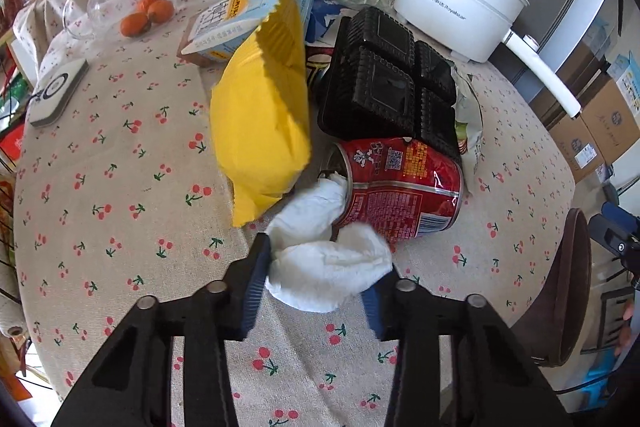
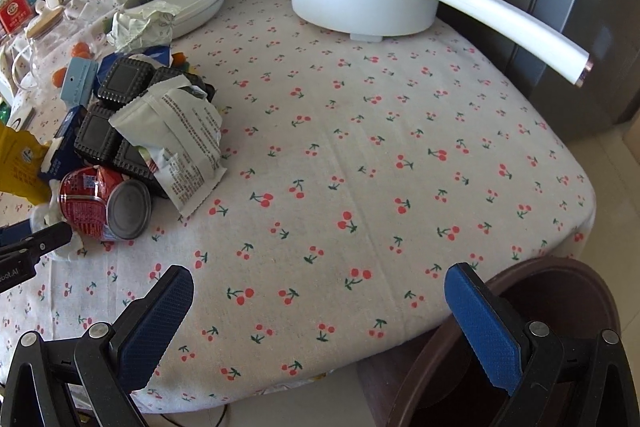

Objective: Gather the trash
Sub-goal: 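Reach the left tool to the white tissue and close on it, then reach the right tool to the red crushed can and grasp it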

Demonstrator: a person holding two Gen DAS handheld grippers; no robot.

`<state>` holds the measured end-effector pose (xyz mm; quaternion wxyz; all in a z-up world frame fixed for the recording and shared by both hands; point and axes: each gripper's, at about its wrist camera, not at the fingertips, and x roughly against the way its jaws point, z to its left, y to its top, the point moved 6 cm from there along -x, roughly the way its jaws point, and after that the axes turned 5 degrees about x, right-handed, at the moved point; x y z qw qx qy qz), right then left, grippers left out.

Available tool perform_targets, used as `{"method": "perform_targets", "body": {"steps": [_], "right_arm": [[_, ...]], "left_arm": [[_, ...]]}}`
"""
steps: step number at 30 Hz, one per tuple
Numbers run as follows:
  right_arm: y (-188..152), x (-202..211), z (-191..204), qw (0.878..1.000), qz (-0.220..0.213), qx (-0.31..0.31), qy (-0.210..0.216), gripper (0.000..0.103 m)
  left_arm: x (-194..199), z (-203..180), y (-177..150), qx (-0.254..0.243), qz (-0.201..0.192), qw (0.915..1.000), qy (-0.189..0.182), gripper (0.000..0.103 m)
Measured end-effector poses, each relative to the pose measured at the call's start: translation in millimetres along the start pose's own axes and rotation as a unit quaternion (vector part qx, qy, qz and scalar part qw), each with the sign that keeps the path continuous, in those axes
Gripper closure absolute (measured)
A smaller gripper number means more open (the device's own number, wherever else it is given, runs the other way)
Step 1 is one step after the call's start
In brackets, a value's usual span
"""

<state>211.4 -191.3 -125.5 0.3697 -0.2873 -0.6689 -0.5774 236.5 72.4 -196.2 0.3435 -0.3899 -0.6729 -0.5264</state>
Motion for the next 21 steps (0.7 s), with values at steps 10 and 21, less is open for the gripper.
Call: {"method": "perform_targets", "body": {"steps": [10, 21], "right_arm": [[11.5, -18.3, 42.2, 1.0, 0.003, -0.009, 0.018, 0.0], [25.7, -53.5, 132.1, 0.997, 0.008, -0.02, 0.075, 0.0]], "left_arm": [[35.2, 19.0, -11.4, 0.0, 0.003, 0.9996, -0.028, 0.095], [81.9, 76.3, -17.3, 0.007, -0.023, 0.9996, 0.014, 0.095]]}}
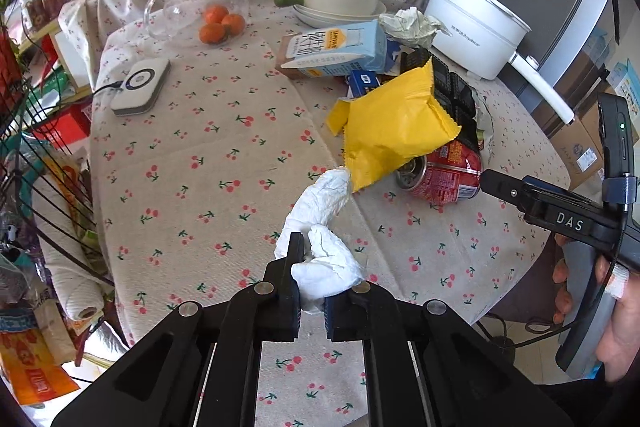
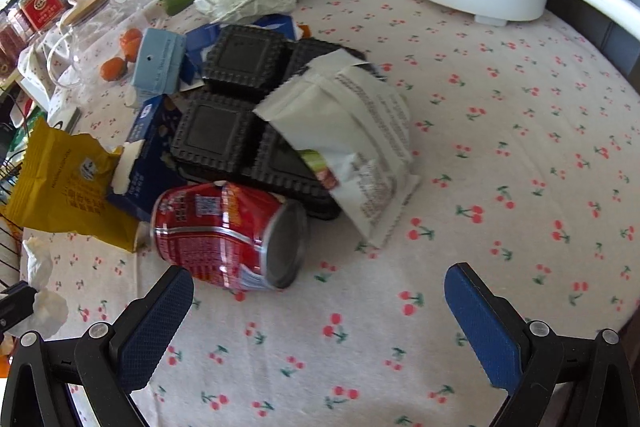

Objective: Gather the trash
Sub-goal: 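Reach the right tool to the red crushed can and grasp it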

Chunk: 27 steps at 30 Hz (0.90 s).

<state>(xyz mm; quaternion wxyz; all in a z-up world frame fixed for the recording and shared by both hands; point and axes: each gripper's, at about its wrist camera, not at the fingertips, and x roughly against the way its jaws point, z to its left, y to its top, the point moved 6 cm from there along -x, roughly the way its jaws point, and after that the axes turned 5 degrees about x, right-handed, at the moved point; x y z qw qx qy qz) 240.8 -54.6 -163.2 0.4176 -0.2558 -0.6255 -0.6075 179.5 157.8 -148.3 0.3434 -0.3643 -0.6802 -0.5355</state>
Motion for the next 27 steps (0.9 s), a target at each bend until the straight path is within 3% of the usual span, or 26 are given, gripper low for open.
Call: {"method": "perform_targets", "body": {"steps": [6, 15, 16, 17, 27], "right_arm": [[8.5, -20.2, 27.0, 1.0, -0.013, -0.006, -0.006, 0.0], [7.8, -46.2, 33.0, 0.999, -0.011, -0.034, -0.028, 0.002], [8.3, -45.0, 31.6, 0.999, -0.014, -0.033, -0.022, 0.006], [9.8, -43.5, 31.0, 0.999, -0.014, -0.031, -0.016, 0.019], [10.0, 0.5, 6.5, 1.0, -0.021, -0.018, -0.002, 0.019]], "left_arm": [[2.2, 8.2, -3.5, -0.011, 0.0, 0.9999, 0.01, 0.095], [1.1, 3.0, -5.1, -0.023, 0.001, 0.9996, 0.016, 0.095], [1.3, 2.3, -5.2, -0.024, 0.001, 0.9996, 0.016, 0.095], [1.7, 1.8, -5.1, -0.024, 0.001, 0.9996, 0.016, 0.095], [13.7, -23.5, -3.0, -0.029, -0.012, 0.9995, 0.0, 0.095]]}}
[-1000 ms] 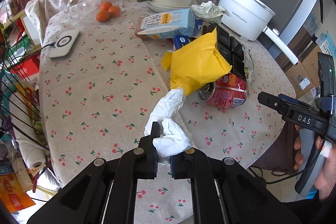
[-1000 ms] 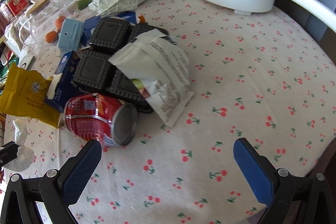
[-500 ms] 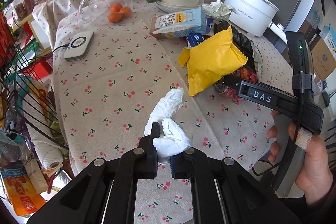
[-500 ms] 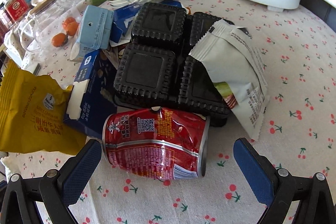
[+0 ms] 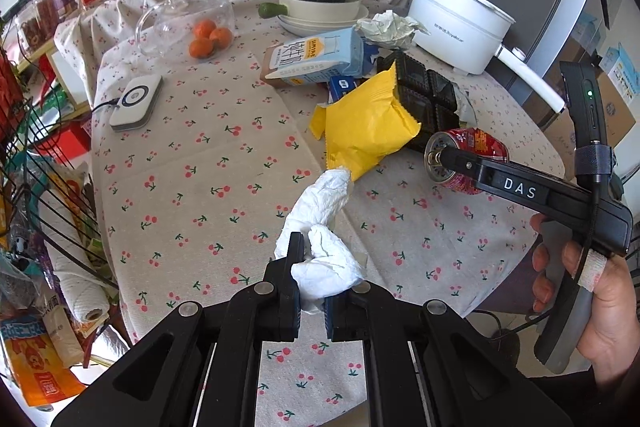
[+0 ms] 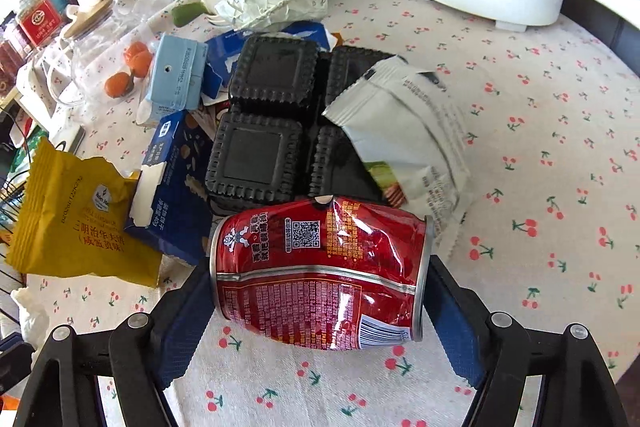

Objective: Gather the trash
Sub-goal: 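Reach the right tool to the red crushed can and grasp it, then carry the tissue over the brown bin and open the left tool while right carries the can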

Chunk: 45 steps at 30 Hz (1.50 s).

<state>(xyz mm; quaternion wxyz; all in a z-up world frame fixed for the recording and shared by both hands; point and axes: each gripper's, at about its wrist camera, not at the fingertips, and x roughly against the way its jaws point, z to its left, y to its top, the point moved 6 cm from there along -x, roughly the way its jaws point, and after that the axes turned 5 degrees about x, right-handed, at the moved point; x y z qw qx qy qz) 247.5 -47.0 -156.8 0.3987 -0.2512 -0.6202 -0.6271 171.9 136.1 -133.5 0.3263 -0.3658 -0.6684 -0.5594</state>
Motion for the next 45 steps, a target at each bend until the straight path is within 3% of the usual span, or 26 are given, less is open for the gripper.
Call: {"method": "perform_targets", "body": {"steps": [13, 21, 35, 40, 45], "right_arm": [[-17.2, 71.5, -81.2, 1.0, -0.011, -0.006, -0.021, 0.019], [-37.3, 112.8, -151.1, 0.998, -0.017, -0.019, -0.054, 0.019], [-102.5, 165.6, -297.0, 0.989, -0.005, -0.094, -0.118, 0.019], [-126.9, 175.7, -332.1, 0.985, 0.005, -0.114, -0.131, 0.019], [-146.3, 181.4, -352.4, 0.983, 0.016, -0.125, -0.134, 0.019]], "left_arm": [[1.1, -89.0, 0.5, -0.047, -0.004, 0.9978, -0.047, 0.095], [-10.1, -172.4, -6.9, -0.094, 0.001, 0.992, -0.085, 0.095], [-36.8, -324.5, -58.6, -0.188, 0.042, 0.9673, -0.164, 0.095], [-42.7, -370.7, -82.8, -0.227, 0.053, 0.9532, -0.192, 0.095], [-52.1, -393.4, -99.2, -0.253, 0.052, 0.9453, -0.199, 0.093]]}}
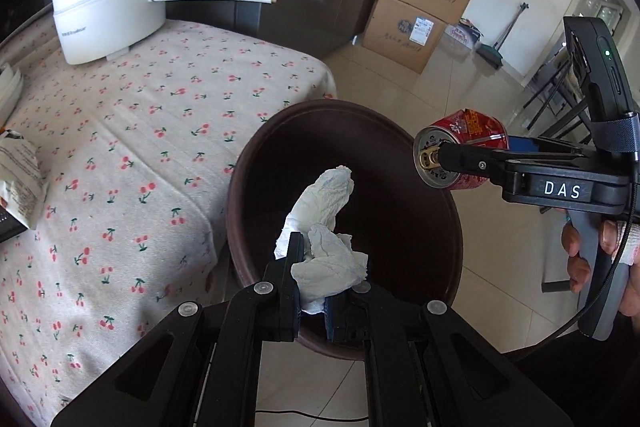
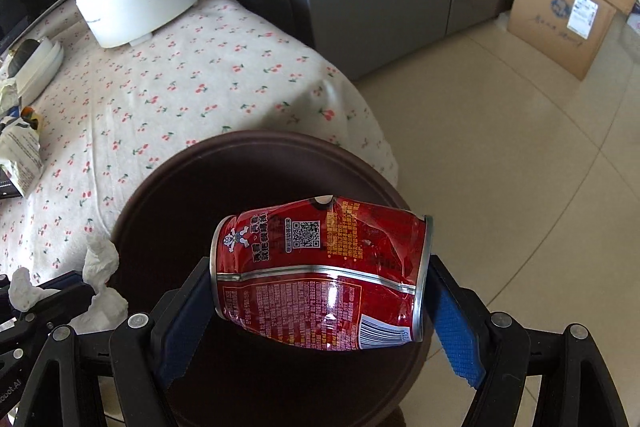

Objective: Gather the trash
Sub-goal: 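Carry the tissue over the brown bin and open the left tool while right carries the can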

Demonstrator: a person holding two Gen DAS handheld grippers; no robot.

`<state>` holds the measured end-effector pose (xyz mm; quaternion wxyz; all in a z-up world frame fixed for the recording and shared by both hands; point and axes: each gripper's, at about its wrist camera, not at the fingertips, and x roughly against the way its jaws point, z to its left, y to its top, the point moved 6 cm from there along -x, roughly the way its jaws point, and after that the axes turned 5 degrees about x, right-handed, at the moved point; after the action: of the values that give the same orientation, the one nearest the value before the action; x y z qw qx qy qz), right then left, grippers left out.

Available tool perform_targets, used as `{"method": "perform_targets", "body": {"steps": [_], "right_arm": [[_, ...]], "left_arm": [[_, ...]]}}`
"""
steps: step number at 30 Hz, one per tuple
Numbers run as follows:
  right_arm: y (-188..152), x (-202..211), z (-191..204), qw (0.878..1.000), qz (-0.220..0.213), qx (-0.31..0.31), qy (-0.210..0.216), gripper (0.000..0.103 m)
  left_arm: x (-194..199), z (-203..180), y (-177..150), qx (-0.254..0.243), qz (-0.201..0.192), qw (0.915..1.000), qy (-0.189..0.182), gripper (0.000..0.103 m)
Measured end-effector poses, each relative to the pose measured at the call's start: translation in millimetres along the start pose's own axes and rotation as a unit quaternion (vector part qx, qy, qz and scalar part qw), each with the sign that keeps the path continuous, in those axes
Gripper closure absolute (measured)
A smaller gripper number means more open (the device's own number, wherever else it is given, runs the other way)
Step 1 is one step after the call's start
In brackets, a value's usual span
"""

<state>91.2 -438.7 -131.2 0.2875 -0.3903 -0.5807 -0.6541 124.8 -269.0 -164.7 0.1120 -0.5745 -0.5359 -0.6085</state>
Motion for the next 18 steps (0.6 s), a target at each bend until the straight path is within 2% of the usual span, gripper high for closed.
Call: {"method": "perform_targets", "body": {"steps": [2, 3, 4, 5, 6, 7, 11, 18], "right_arm": [[-2.6, -1.0, -5.6, 1.0, 0.004, -0.001, -0.002, 0.019], [-3.5, -1.6, -7.8, 1.0, 0.005, -0.002, -0.002, 0.019], [-4.1, -2.0, -9.2, 1.0, 0.006, -0.002, -0.002, 0.019], [-4.4, -2.0, -10.6, 1.0, 0.006, -0.003, -0.003, 0.019], [-4.4, -2.0, -11.8, 1.0, 0.007, -0.003, -0.002, 0.019], [-5.0, -2.8, -11.5, 1.0, 0.008, -0.003, -0.002, 0.019], [-8.5, -8.3, -6.9, 1.0, 0.021, 0.002, 0.002, 0.019], [-23.9, -32.4, 4.9, 0.996, 0.082, 0.021, -0.003, 0.019]], "left_arm": [[-2.7, -3.7, -0.3, -0.011, -0.006, 0.9999, 0.011, 0.088], [-4.5, -3.4, -0.1, -0.015, -0.006, 0.9996, 0.021, 0.076], [-4.7, -2.5, -0.2, -0.017, -0.009, 0.9993, 0.033, 0.057], [-2.8, -0.4, -0.1, -0.018, -0.015, 0.9988, 0.044, 0.046], [-0.2, 3.4, 0.5, -0.016, -0.025, 0.9979, 0.057, 0.029], [2.6, 7.3, 1.5, -0.012, -0.034, 0.997, 0.068, 0.023], [13.8, 24.6, 3.8, 0.01, -0.045, 0.9952, 0.086, 0.02], [30.0, 49.9, 0.6, 0.015, -0.054, 0.9906, 0.125, 0.012]]}}
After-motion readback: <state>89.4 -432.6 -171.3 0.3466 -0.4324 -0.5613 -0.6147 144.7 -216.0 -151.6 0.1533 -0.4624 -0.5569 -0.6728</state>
